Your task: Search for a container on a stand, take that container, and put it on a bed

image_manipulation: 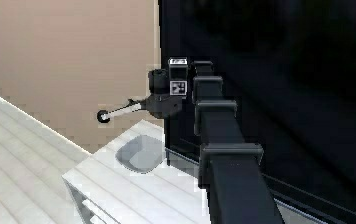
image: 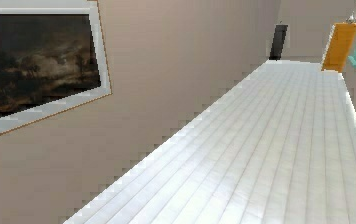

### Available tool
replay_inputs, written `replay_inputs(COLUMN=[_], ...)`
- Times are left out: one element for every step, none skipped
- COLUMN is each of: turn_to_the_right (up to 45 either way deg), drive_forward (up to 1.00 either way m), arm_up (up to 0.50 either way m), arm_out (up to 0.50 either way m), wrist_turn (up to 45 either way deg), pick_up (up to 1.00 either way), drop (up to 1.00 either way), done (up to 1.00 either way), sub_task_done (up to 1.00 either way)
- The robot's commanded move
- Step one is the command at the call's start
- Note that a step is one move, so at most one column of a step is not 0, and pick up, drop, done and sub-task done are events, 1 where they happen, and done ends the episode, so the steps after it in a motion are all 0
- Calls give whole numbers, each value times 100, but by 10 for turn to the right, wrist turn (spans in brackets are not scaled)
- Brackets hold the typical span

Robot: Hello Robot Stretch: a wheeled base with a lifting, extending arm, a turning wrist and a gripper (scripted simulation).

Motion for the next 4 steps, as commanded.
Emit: replay_inputs(turn_to_the_right=[0, 0, 0, 0], drive_forward=[0, 0, 0, 0], arm_up=[0, -30, 0, 10], arm_out=[0, 0, 0, 0], wrist_turn=[180, 0, 0, 0], pick_up=[0, 0, 100, 0], drop=[0, 0, 0, 0], done=[0, 0, 0, 0], sub_task_done=[0, 0, 0, 0])
